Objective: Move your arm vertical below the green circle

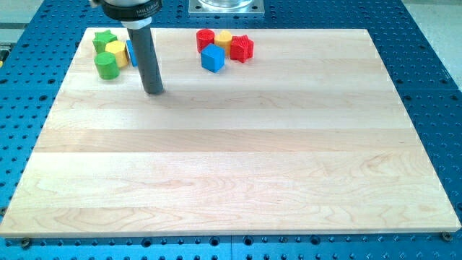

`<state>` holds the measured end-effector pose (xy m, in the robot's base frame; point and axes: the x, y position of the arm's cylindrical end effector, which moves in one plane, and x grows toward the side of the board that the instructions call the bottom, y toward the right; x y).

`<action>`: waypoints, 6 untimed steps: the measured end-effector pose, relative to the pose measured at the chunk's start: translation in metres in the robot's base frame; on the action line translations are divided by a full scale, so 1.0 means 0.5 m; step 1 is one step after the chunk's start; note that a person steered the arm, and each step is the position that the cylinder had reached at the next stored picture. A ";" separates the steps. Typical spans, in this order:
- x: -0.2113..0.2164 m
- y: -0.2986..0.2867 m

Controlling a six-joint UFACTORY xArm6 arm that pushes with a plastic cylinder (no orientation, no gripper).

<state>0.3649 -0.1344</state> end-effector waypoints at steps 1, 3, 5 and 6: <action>0.001 0.000; 0.034 -0.010; 0.161 -0.058; 0.213 -0.150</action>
